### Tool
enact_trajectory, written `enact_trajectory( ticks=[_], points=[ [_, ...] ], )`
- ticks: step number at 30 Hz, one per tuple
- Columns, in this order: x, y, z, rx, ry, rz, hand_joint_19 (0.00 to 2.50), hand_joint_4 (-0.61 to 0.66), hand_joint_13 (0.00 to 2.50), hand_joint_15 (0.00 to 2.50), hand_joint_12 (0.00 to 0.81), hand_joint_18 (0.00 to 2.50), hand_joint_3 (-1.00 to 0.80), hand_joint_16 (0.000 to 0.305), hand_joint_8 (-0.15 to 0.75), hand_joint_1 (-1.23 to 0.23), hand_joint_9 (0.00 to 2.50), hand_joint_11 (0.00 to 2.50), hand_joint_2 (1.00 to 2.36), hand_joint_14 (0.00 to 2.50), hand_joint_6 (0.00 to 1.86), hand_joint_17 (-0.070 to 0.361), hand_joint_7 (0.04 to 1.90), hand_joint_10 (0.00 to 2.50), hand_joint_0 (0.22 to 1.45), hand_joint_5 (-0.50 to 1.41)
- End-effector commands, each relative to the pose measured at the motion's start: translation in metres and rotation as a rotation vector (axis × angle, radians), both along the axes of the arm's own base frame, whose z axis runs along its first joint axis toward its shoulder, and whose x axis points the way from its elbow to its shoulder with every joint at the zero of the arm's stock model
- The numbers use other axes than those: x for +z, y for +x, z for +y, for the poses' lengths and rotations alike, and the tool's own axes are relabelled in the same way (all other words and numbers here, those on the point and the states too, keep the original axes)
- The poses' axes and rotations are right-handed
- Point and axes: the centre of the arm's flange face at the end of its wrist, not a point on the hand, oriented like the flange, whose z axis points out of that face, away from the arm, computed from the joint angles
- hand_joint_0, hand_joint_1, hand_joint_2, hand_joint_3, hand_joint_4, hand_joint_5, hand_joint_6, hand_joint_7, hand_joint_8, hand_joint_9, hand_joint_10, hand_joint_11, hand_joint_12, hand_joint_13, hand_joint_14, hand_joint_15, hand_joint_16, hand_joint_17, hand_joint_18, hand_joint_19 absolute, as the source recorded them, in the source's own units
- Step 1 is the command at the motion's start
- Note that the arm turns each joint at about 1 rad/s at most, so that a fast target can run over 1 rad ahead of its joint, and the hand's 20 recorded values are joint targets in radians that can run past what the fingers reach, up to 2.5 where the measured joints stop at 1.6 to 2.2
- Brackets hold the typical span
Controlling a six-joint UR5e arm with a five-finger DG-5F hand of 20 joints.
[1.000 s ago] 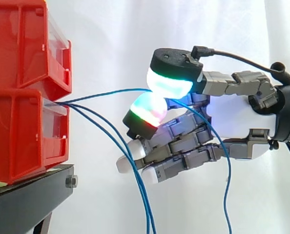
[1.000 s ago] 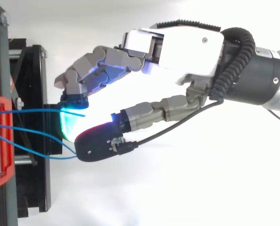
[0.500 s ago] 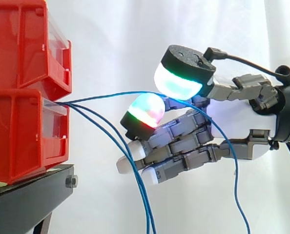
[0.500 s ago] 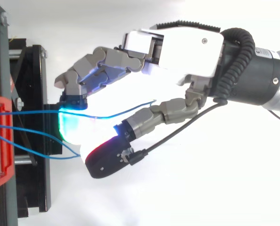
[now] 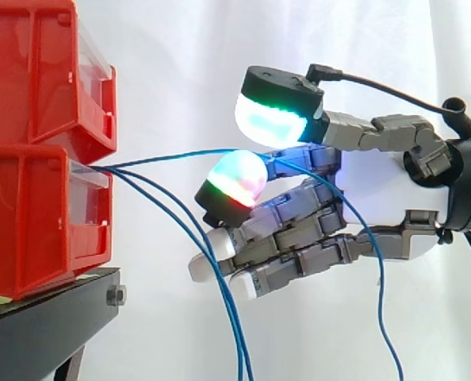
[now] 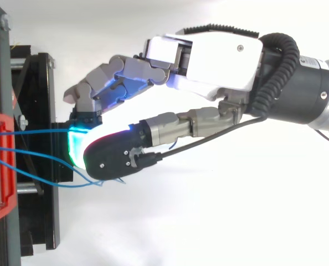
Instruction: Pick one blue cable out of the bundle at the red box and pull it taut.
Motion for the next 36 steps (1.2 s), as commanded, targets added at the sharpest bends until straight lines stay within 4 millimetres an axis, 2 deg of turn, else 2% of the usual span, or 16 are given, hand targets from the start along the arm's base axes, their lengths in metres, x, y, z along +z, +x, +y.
enact_trajectory(
  ticks=[1, 10, 15, 27, 36],
  points=[
    [0.0, 0.0, 0.0, -0.001, 0.0, 0.0, 0.34, 0.22, 0.34, 0.22, 0.38, 0.35, -0.27, 0.055, 0.361, -0.42, 0.69, 0.49, 1.01, 0.01, 0.79, 0.123, 0.95, 0.01, 0.6, -0.14],
    [0.0, 0.0, 0.0, -0.002, -0.001, 0.0, 0.33, 0.24, 0.35, 0.22, 0.395, 0.37, -0.18, 0.057, 0.379, -0.47, 0.7, 0.49, 1.02, 0.01, 0.77, 0.129, 0.95, 0.01, 0.61, -0.13],
    [0.0, 0.0, 0.0, 0.001, -0.004, 0.0, 0.34, 0.24, 0.35, 0.23, 0.383, 0.37, -0.26, 0.055, 0.37, -0.54, 0.69, 0.51, 1.02, 0.01, 0.77, 0.124, 0.95, 0.01, 0.58, -0.14],
    [-0.004, -0.005, -0.007, -0.056, -0.101, 0.054, 0.33, 0.23, 0.37, 0.23, 0.397, 0.39, -0.42, 0.058, 0.381, -0.57, 0.69, 0.51, 1.01, 0.01, 0.78, 0.13, 0.91, 0.01, 0.53, -0.15],
    [-0.006, -0.007, -0.011, -0.075, -0.187, 0.089, 0.3, 0.23, 0.36, 0.21, 0.389, 0.39, -0.25, 0.056, 0.365, -0.72, 0.64, 0.52, 1.01, 0.01, 0.87, 0.126, 0.89, 0.01, 0.59, -0.19]
  ],
)
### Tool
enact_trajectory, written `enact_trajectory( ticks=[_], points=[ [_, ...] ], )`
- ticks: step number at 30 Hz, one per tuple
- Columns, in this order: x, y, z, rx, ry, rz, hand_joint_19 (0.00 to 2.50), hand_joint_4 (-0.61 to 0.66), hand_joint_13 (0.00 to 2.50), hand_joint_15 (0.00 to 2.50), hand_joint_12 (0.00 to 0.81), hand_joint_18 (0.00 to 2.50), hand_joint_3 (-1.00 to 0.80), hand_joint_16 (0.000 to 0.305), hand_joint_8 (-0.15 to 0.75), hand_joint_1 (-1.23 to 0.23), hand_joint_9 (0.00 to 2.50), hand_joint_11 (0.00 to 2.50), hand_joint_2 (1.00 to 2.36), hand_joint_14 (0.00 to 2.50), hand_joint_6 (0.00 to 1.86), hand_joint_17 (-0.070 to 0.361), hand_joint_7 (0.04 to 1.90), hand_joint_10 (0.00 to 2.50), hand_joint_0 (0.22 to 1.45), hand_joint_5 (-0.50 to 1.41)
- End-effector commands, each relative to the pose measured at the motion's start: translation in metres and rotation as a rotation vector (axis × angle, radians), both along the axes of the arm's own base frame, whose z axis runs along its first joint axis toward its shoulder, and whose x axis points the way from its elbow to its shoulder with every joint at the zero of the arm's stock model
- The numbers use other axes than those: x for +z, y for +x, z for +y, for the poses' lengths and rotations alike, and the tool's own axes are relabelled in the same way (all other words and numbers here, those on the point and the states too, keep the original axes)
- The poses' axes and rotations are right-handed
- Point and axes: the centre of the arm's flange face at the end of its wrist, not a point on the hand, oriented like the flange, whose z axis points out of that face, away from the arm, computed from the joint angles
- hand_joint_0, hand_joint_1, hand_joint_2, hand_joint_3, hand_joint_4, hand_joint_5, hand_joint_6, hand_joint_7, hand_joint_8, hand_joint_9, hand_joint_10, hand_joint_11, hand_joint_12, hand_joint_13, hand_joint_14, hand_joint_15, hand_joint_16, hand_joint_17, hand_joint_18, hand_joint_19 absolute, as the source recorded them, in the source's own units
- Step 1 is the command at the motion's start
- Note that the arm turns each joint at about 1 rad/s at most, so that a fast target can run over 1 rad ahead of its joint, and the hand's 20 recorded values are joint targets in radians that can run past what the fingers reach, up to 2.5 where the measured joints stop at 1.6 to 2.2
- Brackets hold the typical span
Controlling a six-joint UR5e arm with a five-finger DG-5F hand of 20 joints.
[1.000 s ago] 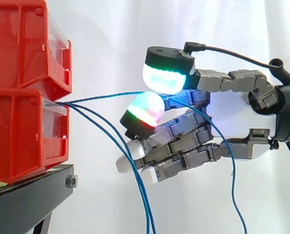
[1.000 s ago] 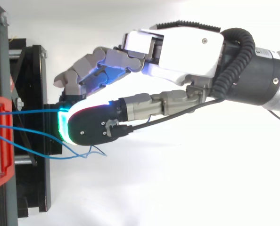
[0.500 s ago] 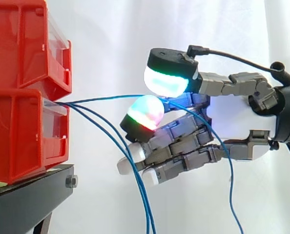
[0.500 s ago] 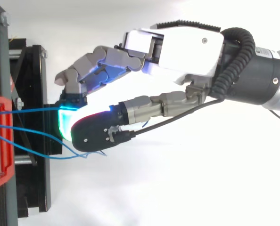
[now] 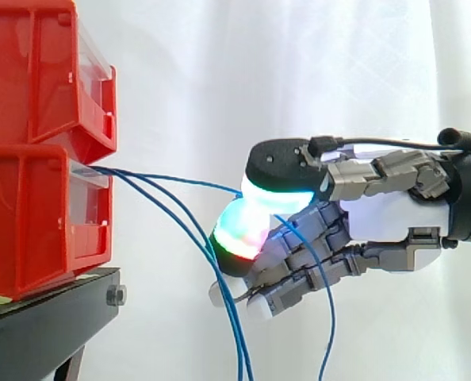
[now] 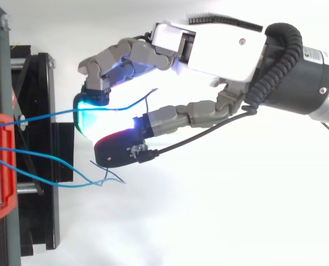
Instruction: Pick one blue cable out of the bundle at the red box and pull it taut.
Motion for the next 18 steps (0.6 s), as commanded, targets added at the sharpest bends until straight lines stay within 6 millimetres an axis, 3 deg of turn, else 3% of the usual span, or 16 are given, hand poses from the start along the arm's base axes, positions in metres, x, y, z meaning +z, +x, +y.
enact_trajectory(
  ticks=[1, 18],
  points=[
    [-0.0002, -0.0004, -0.0013, -0.003, -0.029, 0.009, 0.3, 0.23, 0.36, 0.21, 0.389, 0.4, -0.23, 0.056, 0.364, -0.73, 0.64, 0.53, 1.01, 0.01, 0.87, 0.126, 0.9, 0.01, 0.6, -0.2],
    [-0.0002, -0.0007, -0.003, -0.011, -0.086, 0.022, 0.27, 0.17, 0.39, 0.19, 0.389, 0.46, -0.24, 0.056, 0.362, -0.79, 0.65, 0.54, 1.02, 0.01, 0.9, 0.125, 0.82, 0.01, 0.65, -0.2]
  ],
)
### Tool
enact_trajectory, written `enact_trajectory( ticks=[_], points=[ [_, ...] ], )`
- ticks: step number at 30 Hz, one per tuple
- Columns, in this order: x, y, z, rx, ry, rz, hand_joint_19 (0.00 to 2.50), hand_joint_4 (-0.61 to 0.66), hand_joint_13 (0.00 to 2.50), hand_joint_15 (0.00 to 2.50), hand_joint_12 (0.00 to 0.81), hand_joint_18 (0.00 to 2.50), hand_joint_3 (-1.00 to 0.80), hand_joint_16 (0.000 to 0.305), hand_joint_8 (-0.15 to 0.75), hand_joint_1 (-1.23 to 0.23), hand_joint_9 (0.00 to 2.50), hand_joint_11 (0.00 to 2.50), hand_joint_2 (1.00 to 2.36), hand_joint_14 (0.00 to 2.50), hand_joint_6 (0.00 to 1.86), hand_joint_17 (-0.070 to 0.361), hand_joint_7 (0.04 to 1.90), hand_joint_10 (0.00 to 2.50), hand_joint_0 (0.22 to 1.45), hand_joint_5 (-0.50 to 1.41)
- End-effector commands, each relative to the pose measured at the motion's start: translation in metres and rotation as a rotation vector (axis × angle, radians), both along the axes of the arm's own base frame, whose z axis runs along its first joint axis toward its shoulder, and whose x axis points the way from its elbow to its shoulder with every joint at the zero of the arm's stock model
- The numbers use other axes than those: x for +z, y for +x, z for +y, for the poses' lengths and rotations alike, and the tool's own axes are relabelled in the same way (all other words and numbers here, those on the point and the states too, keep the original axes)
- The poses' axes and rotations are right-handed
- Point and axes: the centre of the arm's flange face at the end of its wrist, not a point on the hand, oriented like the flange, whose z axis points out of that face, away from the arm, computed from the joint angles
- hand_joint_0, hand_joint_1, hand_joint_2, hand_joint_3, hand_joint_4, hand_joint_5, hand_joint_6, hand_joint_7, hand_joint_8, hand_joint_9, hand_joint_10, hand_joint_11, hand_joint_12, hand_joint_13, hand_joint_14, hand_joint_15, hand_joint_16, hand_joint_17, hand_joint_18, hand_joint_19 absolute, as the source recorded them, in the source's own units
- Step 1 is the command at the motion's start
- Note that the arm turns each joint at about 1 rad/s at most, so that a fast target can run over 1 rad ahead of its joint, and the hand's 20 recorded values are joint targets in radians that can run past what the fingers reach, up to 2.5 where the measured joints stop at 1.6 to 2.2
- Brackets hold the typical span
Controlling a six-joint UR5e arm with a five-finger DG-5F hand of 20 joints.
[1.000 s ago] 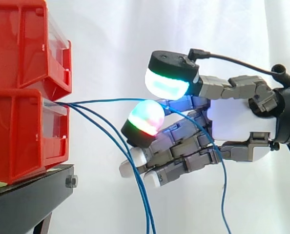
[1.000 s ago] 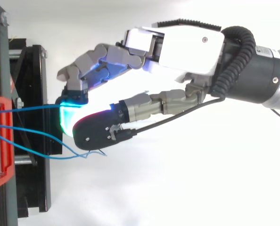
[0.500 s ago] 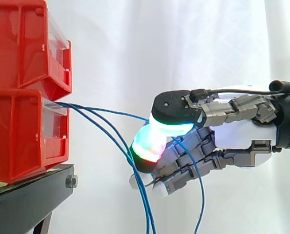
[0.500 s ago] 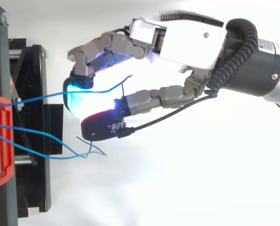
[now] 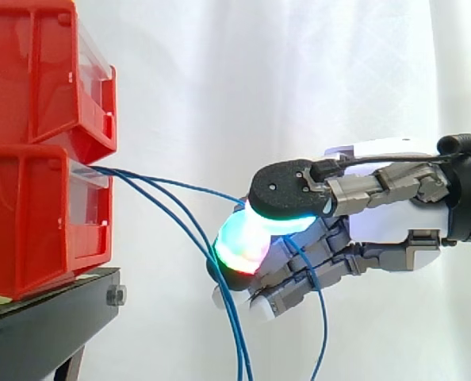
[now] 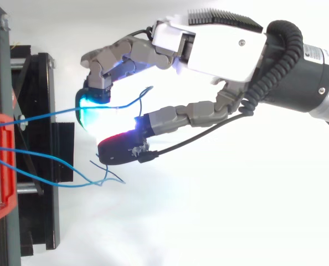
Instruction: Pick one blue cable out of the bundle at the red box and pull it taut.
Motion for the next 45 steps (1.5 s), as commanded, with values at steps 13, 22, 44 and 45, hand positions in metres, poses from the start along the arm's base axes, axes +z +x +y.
enact_trajectory(
  ticks=[13, 22, 44, 45],
  points=[
    [-0.001, -0.002, -0.002, -0.028, -0.062, 0.025, 0.26, 0.12, 0.41, 0.19, 0.387, 0.48, -0.26, 0.056, 0.357, -0.85, 0.65, 0.54, 1.02, 0.01, 0.9, 0.125, 0.82, 0.01, 0.68, -0.2],
    [-0.001, -0.002, -0.003, -0.028, -0.083, 0.029, 0.27, 0.1, 0.41, 0.2, 0.387, 0.48, -0.25, 0.055, 0.355, -0.85, 0.66, 0.55, 1.02, 0.01, 0.9, 0.125, 0.81, 0.01, 0.68, -0.2],
    [0.015, 0.004, -0.005, -0.053, -0.33, 0.061, 0.26, 0.1, 0.4, 0.19, 0.385, 0.48, -0.26, 0.055, 0.357, -0.85, 0.66, 0.54, 1.02, 0.01, 0.9, 0.124, 0.82, 0.01, 0.69, -0.2],
    [0.015, 0.004, -0.005, -0.053, -0.333, 0.062, 0.27, 0.1, 0.4, 0.19, 0.385, 0.48, -0.26, 0.055, 0.356, -0.85, 0.66, 0.54, 1.02, 0.01, 0.9, 0.124, 0.82, 0.01, 0.69, -0.2]
  ],
)
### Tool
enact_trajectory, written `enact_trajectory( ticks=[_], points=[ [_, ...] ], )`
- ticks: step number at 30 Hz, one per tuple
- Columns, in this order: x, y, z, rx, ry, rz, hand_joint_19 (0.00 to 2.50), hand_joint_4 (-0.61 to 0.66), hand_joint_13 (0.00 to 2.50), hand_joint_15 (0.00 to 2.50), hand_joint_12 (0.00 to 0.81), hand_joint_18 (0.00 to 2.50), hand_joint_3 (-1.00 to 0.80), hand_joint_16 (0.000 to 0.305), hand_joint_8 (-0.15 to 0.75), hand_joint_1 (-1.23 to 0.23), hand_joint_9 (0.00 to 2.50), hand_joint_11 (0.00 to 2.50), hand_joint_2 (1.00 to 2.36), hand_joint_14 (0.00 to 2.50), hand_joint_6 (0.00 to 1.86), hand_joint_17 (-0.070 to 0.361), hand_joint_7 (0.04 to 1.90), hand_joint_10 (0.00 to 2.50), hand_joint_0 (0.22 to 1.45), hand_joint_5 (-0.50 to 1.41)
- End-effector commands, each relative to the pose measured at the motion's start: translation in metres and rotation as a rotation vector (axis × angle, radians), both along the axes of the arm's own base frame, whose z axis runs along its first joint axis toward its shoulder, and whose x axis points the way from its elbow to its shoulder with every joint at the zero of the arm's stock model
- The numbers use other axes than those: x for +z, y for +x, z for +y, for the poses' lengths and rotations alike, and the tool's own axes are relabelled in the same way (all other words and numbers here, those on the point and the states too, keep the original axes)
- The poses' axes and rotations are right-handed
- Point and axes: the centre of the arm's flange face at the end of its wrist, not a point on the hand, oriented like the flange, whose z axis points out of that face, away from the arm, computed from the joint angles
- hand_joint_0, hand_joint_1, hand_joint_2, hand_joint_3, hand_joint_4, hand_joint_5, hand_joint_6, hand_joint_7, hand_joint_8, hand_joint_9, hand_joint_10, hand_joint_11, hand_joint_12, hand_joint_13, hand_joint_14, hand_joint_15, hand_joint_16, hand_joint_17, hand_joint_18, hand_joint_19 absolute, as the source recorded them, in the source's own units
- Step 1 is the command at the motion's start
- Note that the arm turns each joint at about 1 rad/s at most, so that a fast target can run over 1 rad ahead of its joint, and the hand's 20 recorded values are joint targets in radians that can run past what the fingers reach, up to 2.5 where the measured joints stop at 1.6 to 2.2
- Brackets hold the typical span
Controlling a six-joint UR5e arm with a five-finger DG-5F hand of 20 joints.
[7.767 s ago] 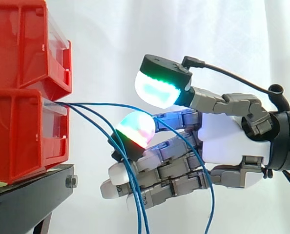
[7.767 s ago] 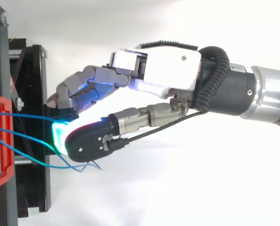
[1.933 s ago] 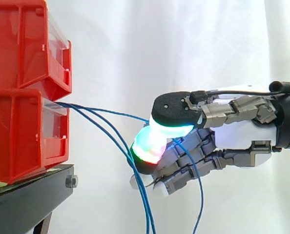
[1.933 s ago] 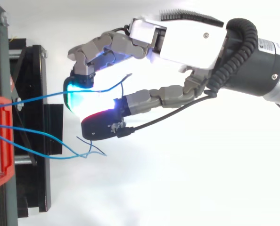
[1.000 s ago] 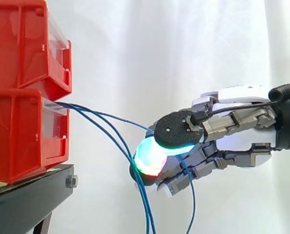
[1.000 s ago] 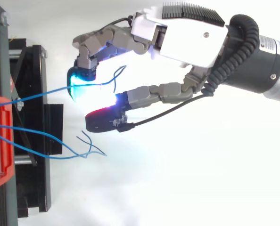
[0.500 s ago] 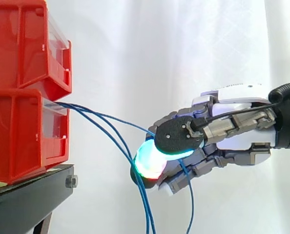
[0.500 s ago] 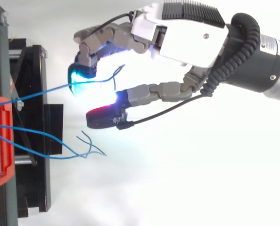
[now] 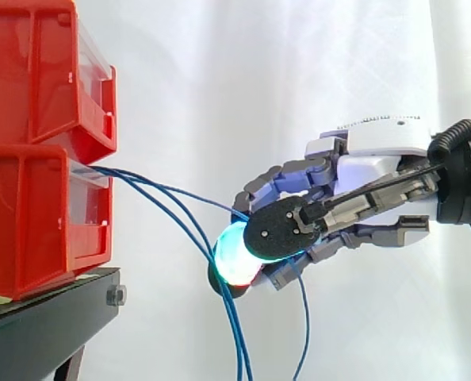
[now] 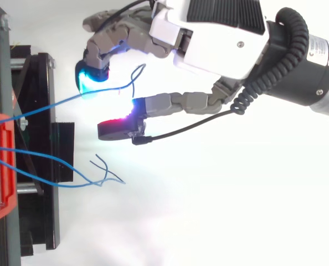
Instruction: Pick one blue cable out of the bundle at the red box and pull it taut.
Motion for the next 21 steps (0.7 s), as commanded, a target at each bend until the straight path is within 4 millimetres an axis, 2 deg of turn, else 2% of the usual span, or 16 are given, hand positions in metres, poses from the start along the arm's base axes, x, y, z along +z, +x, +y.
enact_trajectory(
  ticks=[1, 15, 21],
  points=[
    [0.003, 0.001, 0.0, 0.0, -0.028, 0.002, 0.27, 0.1, 0.4, 0.19, 0.385, 0.48, -0.26, 0.055, 0.357, -0.85, 0.66, 0.54, 1.02, 0.01, 0.9, 0.124, 0.82, 0.01, 0.68, -0.2],
    [0.002, 0.001, 0.0, 0.0, -0.114, 0.028, 0.27, 0.11, 0.39, 0.19, 0.385, 0.47, -0.27, 0.055, 0.355, -0.84, 0.65, 0.53, 1.02, 0.01, 0.9, 0.124, 0.82, 0.01, 0.68, -0.2],
    [0.014, -0.001, 0.001, -0.002, -0.102, 0.01, 0.27, 0.13, 0.39, 0.19, 0.385, 0.47, -0.29, 0.055, 0.356, -0.84, 0.65, 0.54, 1.01, 0.01, 0.89, 0.124, 0.82, 0.01, 0.68, -0.2]
  ],
)
